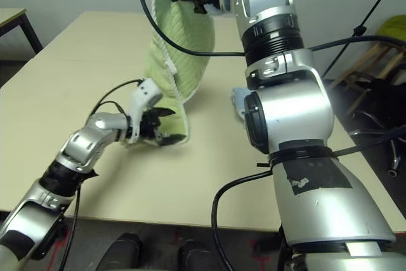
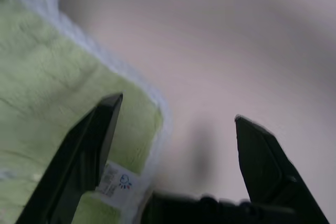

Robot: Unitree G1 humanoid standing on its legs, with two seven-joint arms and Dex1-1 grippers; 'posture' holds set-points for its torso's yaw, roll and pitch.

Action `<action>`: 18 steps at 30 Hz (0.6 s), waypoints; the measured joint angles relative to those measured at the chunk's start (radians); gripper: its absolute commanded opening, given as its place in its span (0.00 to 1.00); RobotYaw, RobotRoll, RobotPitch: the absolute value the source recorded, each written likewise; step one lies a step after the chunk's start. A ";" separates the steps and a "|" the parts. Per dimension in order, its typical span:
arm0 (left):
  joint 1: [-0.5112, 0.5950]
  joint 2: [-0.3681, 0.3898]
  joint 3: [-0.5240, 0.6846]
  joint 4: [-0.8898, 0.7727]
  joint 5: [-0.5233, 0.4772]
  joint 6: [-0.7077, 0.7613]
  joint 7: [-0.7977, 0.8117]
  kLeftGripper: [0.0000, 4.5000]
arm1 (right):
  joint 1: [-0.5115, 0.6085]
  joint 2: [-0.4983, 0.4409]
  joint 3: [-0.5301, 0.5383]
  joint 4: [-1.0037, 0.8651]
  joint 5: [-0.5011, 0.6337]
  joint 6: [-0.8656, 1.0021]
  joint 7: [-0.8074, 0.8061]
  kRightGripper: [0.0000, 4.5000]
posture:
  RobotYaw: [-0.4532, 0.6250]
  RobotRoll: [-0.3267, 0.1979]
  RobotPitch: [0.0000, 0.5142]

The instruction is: Fold the towel and set it aside.

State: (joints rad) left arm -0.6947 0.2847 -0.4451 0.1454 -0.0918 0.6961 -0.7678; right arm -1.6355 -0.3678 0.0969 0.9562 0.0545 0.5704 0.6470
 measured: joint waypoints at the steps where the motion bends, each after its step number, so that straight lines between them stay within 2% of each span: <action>1: -0.001 -0.014 -0.015 0.029 0.017 0.009 0.009 1.00 | 0.000 0.000 -0.002 0.000 -0.003 0.000 0.000 0.01 | 0.53 0.62 0.15; 6: -0.032 -0.065 -0.032 0.122 0.069 0.006 0.045 1.00 | 0.000 -0.002 -0.007 0.000 -0.011 -0.001 0.001 0.01 | 0.53 0.62 0.15; 10: -0.063 -0.122 -0.036 0.245 0.111 -0.061 0.086 1.00 | 0.000 -0.011 -0.014 0.000 -0.015 -0.001 0.002 0.01 | 0.53 0.62 0.15; 13: -0.089 -0.159 -0.031 0.320 0.134 -0.111 0.116 0.87 | 0.000 -0.011 -0.018 -0.002 -0.015 0.000 0.003 0.00 | 0.52 0.62 0.14; 18: -0.093 -0.183 -0.029 0.373 0.146 -0.166 0.114 0.50 | 0.001 -0.014 -0.018 -0.017 -0.015 0.018 0.013 0.00 | 0.51 0.62 0.12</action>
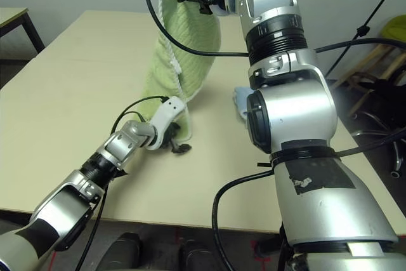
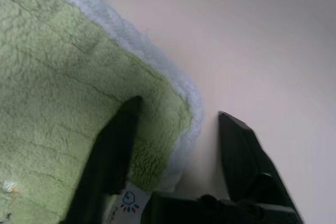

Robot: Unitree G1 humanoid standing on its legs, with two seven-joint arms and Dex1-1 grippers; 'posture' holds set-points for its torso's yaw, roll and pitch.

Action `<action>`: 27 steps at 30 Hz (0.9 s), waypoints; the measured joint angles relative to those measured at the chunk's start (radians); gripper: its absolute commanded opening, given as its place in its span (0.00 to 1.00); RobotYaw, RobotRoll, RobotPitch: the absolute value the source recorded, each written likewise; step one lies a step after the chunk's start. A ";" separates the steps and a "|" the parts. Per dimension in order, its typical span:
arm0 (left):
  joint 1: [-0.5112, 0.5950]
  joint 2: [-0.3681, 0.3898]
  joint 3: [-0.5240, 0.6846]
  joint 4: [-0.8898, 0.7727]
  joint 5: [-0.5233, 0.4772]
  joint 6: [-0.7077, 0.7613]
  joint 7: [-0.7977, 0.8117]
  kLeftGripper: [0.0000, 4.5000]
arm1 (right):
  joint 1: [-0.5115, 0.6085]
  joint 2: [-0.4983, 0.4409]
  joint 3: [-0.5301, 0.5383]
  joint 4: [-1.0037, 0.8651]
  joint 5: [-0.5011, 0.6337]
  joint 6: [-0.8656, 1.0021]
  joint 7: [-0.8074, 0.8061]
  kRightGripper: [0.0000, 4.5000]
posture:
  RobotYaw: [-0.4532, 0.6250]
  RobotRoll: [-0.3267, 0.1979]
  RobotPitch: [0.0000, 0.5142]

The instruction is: Fold the towel and set it aside.

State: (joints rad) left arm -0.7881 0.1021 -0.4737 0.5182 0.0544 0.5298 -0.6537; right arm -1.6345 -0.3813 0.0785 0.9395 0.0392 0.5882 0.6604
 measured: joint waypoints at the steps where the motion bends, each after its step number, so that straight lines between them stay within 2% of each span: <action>1: 0.000 -0.002 0.000 0.007 0.000 -0.008 -0.001 0.42 | 0.001 -0.002 0.000 -0.006 0.000 0.004 0.003 0.00 | 0.51 0.62 0.12; 5: 0.000 -0.003 0.010 0.028 0.001 -0.025 -0.009 0.10 | 0.010 -0.019 -0.001 -0.032 0.000 0.019 0.010 0.00 | 0.51 0.62 0.11; 11: 0.001 0.012 0.027 0.030 0.002 -0.031 -0.042 0.09 | 0.050 -0.029 -0.008 -0.069 0.000 0.043 0.022 0.00 | 0.51 0.62 0.09; 14: 0.015 0.045 0.038 -0.010 -0.006 -0.019 -0.076 0.09 | 0.077 -0.039 -0.008 -0.105 0.000 0.065 0.029 0.00 | 0.52 0.62 0.06; 19: 0.101 0.116 0.128 -0.170 -0.098 0.103 -0.150 0.09 | 0.147 -0.080 -0.008 -0.186 -0.001 0.111 0.048 0.00 | 0.51 0.62 0.05; 23: 0.173 0.255 0.244 -0.402 -0.249 0.263 -0.250 0.09 | 0.277 -0.142 -0.007 -0.304 0.003 0.192 0.092 0.00 | 0.52 0.62 0.05; 27: 0.206 0.381 0.341 -0.493 -0.333 0.242 -0.338 0.09 | 0.444 -0.192 -0.019 -0.448 0.070 0.270 0.192 0.00 | 0.53 0.62 0.07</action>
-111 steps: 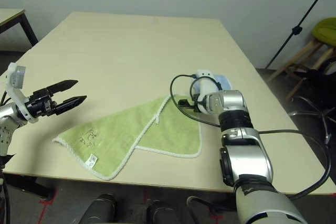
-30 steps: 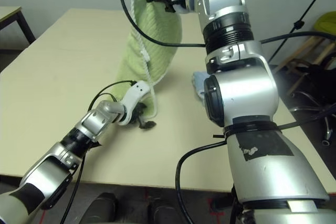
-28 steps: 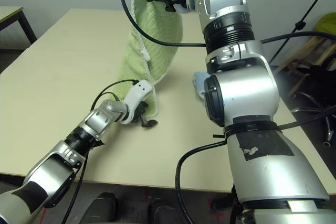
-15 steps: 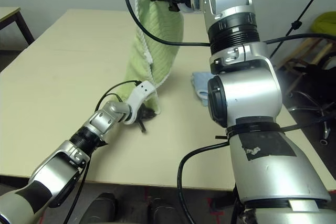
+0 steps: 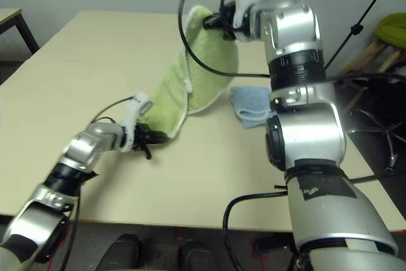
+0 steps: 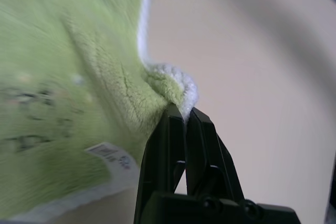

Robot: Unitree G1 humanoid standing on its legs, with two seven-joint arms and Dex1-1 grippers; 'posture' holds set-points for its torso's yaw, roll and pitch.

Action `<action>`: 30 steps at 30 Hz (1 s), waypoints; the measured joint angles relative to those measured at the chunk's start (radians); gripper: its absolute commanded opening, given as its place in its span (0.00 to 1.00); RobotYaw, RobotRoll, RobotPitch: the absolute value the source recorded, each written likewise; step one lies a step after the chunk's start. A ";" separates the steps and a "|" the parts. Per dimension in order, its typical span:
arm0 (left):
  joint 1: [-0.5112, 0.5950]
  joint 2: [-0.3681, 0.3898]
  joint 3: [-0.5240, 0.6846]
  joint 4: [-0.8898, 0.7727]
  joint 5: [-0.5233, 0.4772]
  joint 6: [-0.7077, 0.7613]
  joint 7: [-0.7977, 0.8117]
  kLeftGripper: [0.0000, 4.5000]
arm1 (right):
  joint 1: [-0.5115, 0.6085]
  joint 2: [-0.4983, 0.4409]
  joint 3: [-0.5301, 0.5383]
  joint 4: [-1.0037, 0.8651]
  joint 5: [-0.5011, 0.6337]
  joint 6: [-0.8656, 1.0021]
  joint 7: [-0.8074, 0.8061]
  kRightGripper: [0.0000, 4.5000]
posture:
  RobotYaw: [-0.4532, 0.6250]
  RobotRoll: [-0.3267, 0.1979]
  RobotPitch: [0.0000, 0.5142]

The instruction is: Fold the towel and set it aside.

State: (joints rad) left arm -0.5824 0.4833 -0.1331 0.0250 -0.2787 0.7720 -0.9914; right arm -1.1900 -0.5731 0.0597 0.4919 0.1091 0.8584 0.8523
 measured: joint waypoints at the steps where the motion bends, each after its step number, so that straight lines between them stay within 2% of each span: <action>1: 0.010 0.027 0.016 -0.011 -0.023 -0.029 -0.034 0.09 | 0.060 -0.006 -0.004 -0.058 0.035 0.013 0.039 0.00 | 0.53 0.62 0.08; 3: 0.024 0.073 0.035 -0.021 -0.052 -0.063 -0.087 0.09 | 0.156 -0.024 -0.004 -0.141 0.080 0.041 0.090 0.00 | 0.53 0.62 0.09; 6: 0.059 0.203 0.085 -0.024 -0.097 -0.084 -0.174 0.09 | 0.304 -0.090 -0.011 -0.251 0.136 0.132 0.126 0.00 | 0.54 0.62 0.09; 9: 0.094 0.299 0.109 -0.048 -0.152 -0.060 -0.256 0.09 | 0.386 -0.177 -0.018 -0.375 0.209 0.224 0.177 0.00 | 0.54 0.62 0.09; 12: 0.121 0.390 0.118 -0.084 -0.237 0.011 -0.354 0.09 | 0.460 -0.312 -0.003 -0.513 0.300 0.301 0.288 0.00 | 0.53 0.62 0.10; 15: 0.104 0.438 0.107 -0.077 -0.261 0.025 -0.412 0.09 | 0.477 -0.366 0.024 -0.536 0.318 0.291 0.336 0.00 | 0.53 0.62 0.10; 17: 0.018 0.438 0.077 0.023 -0.213 -0.047 -0.421 0.09 | 0.441 -0.363 0.064 -0.449 0.277 0.207 0.330 0.00 | 0.52 0.62 0.10; 21: -0.191 0.371 0.059 0.312 -0.085 -0.259 -0.374 0.09 | 0.328 -0.270 0.075 -0.176 0.198 -0.072 0.309 0.00 | 0.52 0.62 0.10; 25: -0.465 0.280 0.056 0.705 0.054 -0.554 -0.232 0.09 | 0.097 -0.139 0.068 0.255 0.068 -0.478 0.142 0.00 | 0.52 0.62 0.09; 28: -0.583 0.244 0.075 0.909 0.115 -0.752 -0.132 0.09 | -0.035 -0.105 0.017 0.472 0.030 -0.680 0.003 0.00 | 0.52 0.62 0.10; 30: -0.630 0.231 0.093 1.001 0.126 -0.841 -0.080 0.09 | -0.094 -0.094 -0.025 0.549 0.028 -0.772 -0.066 0.00 | 0.52 0.62 0.10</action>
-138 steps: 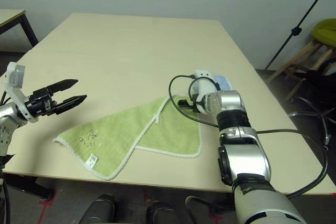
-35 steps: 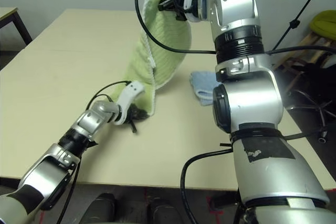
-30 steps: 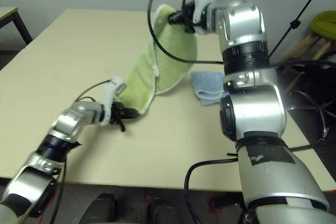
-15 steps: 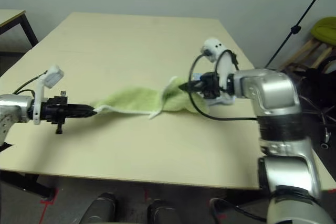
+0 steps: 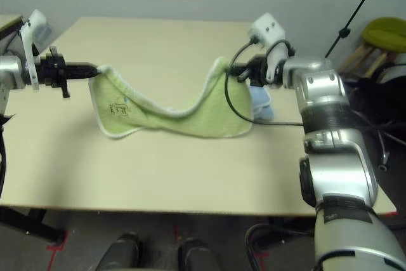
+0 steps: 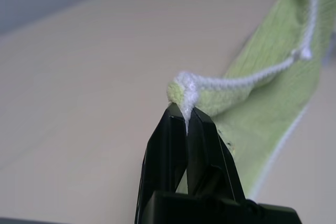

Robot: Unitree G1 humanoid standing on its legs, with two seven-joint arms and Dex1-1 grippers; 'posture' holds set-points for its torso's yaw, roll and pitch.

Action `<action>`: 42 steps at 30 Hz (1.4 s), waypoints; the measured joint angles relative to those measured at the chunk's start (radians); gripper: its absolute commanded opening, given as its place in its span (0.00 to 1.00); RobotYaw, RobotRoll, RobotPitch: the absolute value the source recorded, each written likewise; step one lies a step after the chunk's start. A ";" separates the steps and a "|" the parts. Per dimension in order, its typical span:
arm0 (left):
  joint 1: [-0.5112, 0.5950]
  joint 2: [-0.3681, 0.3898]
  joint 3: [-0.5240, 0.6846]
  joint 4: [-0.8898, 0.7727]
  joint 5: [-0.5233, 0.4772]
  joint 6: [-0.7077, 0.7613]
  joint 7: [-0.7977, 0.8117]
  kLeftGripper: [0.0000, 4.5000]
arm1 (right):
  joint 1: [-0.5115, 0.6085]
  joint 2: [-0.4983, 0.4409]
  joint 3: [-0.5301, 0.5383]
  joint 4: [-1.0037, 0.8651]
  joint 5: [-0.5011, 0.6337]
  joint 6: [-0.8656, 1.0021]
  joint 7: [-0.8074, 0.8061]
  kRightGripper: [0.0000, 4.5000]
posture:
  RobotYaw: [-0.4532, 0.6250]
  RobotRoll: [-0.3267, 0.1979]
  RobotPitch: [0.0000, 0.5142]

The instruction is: Fold the towel and set it aside.

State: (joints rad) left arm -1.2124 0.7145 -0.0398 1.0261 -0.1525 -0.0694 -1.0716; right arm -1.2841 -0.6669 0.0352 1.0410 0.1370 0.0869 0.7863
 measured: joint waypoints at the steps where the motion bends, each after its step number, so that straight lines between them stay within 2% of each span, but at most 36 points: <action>1: -0.023 -0.004 0.011 0.040 0.008 -0.049 0.028 0.09 | -0.022 0.007 -0.030 0.028 0.006 -0.036 -0.017 0.00 | 0.52 0.62 0.10; 4: -0.080 -0.005 0.042 0.105 0.029 -0.157 0.114 0.09 | -0.049 0.019 -0.105 0.047 0.045 -0.092 -0.006 0.00 | 0.51 0.62 0.11; 7: -0.103 -0.001 0.079 0.117 0.027 -0.222 0.118 0.09 | -0.036 0.022 -0.163 0.008 0.099 -0.061 0.063 0.00 | 0.51 0.62 0.11; 10: -0.072 0.014 0.087 0.108 0.025 -0.225 0.050 0.09 | 0.094 0.009 -0.180 -0.182 0.160 0.055 0.175 0.00 | 0.49 0.62 0.13; 12: 0.009 0.027 0.102 0.062 0.000 -0.202 -0.039 0.09 | 0.268 -0.010 -0.181 -0.362 0.210 0.181 0.234 0.00 | 0.49 0.62 0.13; 16: 0.284 0.066 0.108 -0.077 -0.040 -0.096 -0.208 0.09 | 0.611 -0.026 -0.172 -0.641 0.269 0.397 0.273 0.00 | 0.49 0.62 0.14; 18: 0.422 0.085 0.104 -0.167 -0.052 -0.041 -0.263 0.09 | 0.728 -0.038 -0.166 -0.751 0.289 0.467 0.281 0.00 | 0.49 0.62 0.14; 21: 0.547 0.106 0.103 -0.247 -0.056 0.042 -0.293 0.09 | 0.830 -0.055 -0.163 -0.830 0.295 0.522 0.292 0.00 | 0.50 0.62 0.15; 25: 0.651 0.174 0.103 -0.357 -0.066 0.143 -0.356 0.09 | 0.900 -0.086 -0.134 -0.846 0.282 0.520 0.318 0.00 | 0.50 0.62 0.15; 34: 0.751 0.266 0.094 -0.580 -0.118 0.399 -0.459 0.09 | 0.934 -0.188 -0.053 -0.820 0.225 0.472 0.440 0.00 | 0.51 0.62 0.13; 42: 0.914 0.445 0.062 -0.762 -0.215 0.634 -0.538 0.09 | 1.031 -0.322 -0.027 -0.882 0.243 0.543 0.579 0.00 | 0.51 0.62 0.14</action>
State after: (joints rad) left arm -0.2984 1.1599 0.0223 0.2646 -0.3677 0.5643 -1.6100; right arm -0.2532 -0.9885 0.0077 0.1590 0.3796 0.6297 1.3649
